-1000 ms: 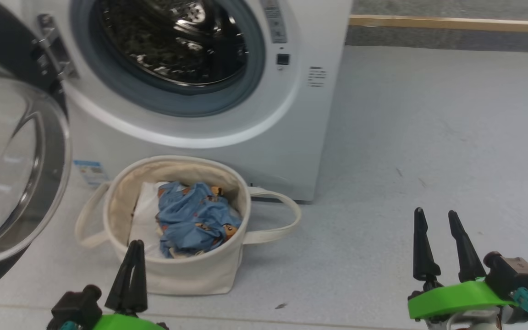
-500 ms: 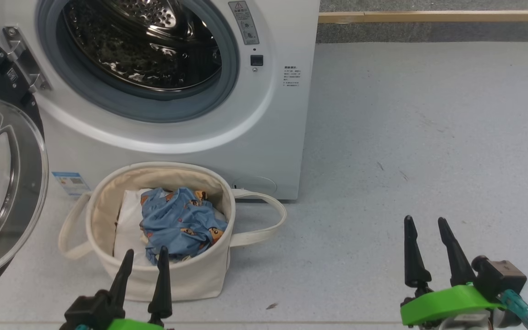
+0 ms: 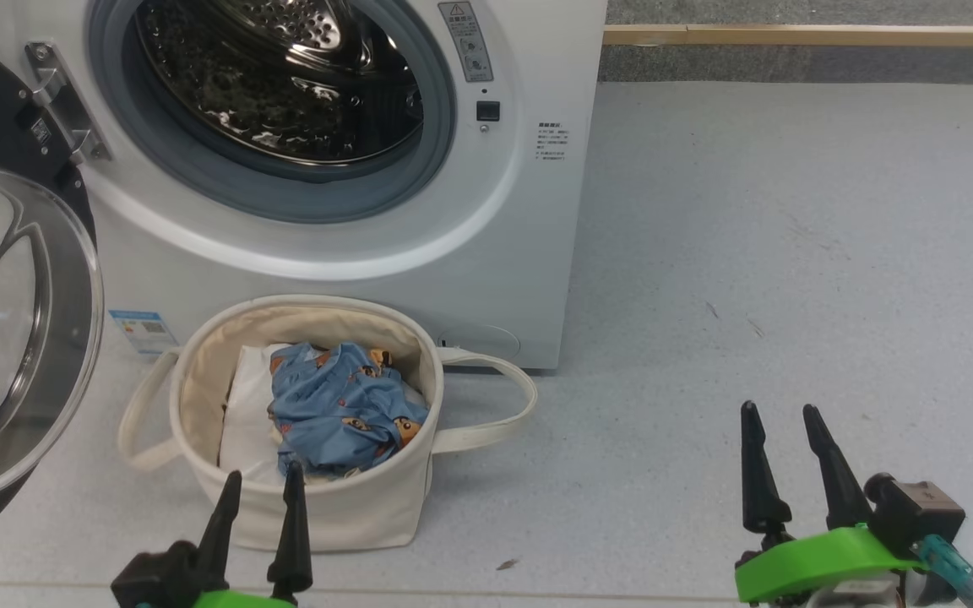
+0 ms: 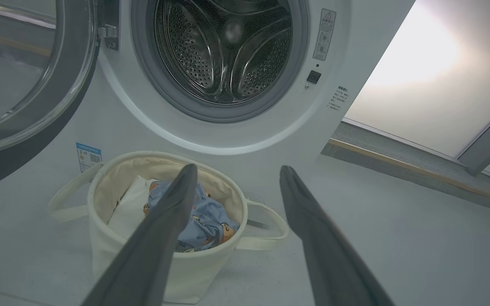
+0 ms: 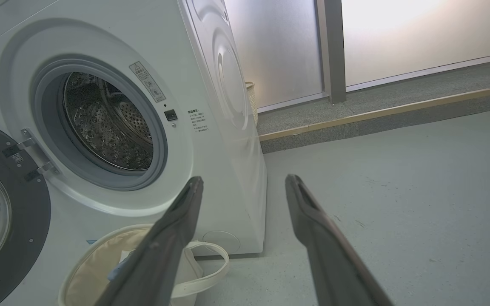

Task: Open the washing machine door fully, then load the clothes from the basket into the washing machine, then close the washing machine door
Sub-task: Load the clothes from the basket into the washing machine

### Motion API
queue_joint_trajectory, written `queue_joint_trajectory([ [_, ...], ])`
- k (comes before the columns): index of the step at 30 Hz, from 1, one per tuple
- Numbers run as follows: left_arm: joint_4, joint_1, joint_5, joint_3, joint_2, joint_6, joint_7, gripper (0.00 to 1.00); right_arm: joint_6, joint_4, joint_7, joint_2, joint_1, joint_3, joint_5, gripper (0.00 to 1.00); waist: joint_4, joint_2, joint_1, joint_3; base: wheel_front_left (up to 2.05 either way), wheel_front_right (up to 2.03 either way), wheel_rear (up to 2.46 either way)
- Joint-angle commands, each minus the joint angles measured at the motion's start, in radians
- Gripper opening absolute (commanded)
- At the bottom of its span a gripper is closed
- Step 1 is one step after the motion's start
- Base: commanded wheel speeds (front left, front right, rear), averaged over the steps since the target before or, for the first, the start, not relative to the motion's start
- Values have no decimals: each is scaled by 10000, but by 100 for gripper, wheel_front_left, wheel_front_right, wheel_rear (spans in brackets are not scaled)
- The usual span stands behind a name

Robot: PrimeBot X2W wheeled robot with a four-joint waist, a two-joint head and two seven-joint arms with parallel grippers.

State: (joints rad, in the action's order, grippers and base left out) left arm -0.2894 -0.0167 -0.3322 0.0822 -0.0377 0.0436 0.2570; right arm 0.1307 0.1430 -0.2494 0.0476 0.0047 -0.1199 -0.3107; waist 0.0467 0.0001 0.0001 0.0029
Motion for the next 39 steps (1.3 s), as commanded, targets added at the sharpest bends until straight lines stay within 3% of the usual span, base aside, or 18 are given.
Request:
queue_joint_trajectory([
  [1, 149, -233, -351, -302, -126, -53, 48, 100, 0, -274, -124, 26, -316, -269, 56, 100, 21, -1, -1, -10, 0, 0, 0],
  [7, -172, -300, -868, -464, -126, -187, 48, 100, 0, -219, -124, 26, -278, -308, 49, 100, 93, -1, -1, -34, 20, -53, 34],
  [25, 52, -321, -280, -342, -126, -125, 48, 100, 0, -179, -124, 26, -302, -368, -23, 100, 182, -1, -1, 129, 109, -171, 62],
  [39, -42, -521, -115, 9, -126, 86, 48, 100, 0, -268, -124, 26, -461, -507, 144, 100, 130, -1, -1, 680, 23, -23, 0],
])
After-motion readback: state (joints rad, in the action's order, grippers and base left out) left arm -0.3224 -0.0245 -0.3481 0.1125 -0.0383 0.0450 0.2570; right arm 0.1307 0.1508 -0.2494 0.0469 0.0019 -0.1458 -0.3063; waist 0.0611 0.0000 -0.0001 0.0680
